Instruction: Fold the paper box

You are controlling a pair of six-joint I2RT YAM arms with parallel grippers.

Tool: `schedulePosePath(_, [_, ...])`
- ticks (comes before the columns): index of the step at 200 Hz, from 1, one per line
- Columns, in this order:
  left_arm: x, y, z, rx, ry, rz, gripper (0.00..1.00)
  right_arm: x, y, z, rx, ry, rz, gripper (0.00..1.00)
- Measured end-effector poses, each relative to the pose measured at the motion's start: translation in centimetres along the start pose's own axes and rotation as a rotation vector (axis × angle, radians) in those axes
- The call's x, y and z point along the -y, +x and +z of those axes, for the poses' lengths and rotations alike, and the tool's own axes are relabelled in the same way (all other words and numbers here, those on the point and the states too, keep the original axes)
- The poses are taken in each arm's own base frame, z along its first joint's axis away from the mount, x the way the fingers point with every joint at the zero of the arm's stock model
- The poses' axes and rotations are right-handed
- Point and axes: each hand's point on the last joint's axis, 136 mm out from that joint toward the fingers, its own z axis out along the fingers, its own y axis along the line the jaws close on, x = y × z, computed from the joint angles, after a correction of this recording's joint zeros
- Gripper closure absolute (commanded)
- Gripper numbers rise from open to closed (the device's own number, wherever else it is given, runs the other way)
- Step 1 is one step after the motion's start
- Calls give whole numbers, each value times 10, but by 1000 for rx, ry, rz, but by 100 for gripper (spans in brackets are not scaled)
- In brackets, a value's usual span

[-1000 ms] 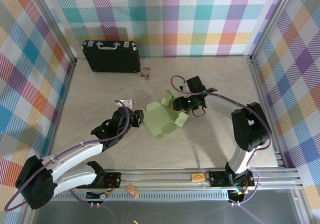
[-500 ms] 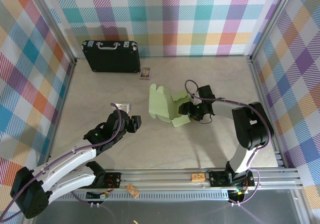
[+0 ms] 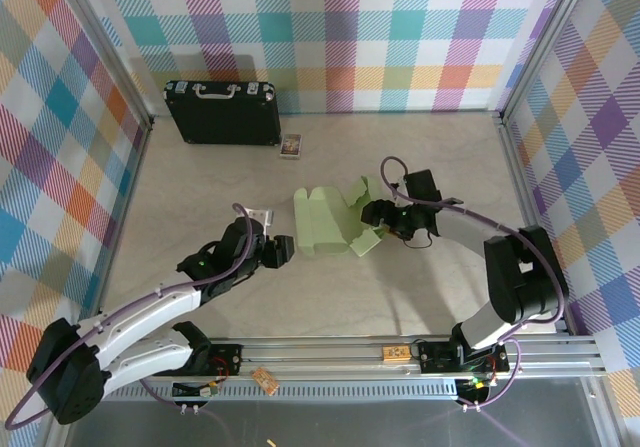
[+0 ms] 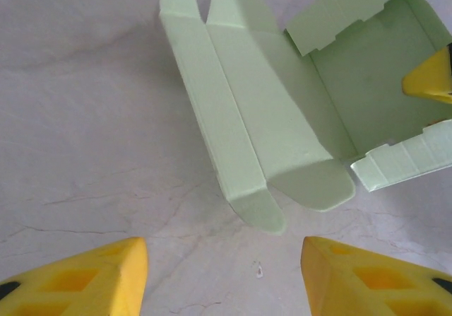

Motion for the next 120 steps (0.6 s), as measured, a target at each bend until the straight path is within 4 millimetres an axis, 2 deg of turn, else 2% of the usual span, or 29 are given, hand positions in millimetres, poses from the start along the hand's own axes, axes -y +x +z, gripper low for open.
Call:
schedulePosePath(52, [13,-6,17,-24,29,-20,36,21,2,-1,6,53,10,23])
schedulePosePath(100, [7,18,51,-119,-7,-87,35,21,2,2,0,37,14,25])
schedulePosePath(120, [8,19,61,-139,-13,-132,36,19,1,3,0,26,11,25])
